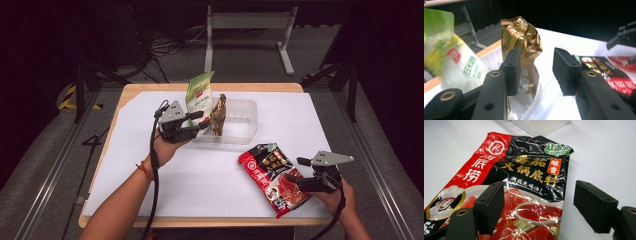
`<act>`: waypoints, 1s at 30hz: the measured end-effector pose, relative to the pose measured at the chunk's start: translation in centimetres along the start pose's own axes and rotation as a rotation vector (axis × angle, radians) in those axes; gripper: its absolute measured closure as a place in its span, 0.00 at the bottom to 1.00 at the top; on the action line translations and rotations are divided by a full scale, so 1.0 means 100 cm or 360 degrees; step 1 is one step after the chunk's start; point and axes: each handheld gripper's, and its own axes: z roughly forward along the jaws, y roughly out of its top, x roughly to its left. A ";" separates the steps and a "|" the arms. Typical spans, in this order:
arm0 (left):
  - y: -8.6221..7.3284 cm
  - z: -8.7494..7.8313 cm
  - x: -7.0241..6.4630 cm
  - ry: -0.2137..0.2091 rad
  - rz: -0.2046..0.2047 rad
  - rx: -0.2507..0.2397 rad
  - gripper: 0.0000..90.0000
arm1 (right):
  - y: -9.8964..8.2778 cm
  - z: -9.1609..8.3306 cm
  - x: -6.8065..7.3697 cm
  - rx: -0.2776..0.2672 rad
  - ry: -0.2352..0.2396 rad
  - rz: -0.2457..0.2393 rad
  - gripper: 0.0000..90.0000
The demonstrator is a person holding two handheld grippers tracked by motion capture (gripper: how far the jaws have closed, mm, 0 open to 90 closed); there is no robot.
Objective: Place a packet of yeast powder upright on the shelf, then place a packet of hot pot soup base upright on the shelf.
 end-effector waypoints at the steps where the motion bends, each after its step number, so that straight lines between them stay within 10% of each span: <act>1: 0.000 -0.004 0.000 0.0008 0.0032 0.0017 0.63 | 0.000 0.000 0.000 0.0001 -0.0005 0.0002 0.28; 16: -0.038 -0.051 -0.005 0.0018 0.0236 0.0260 0.37 | -0.001 -0.008 0.000 -0.0021 -0.0076 0.0008 0.42; 30: -0.088 -0.088 -0.005 0.0072 0.0134 0.0365 0.28 | -0.010 -0.017 -0.012 0.0025 -0.0182 0.0048 0.75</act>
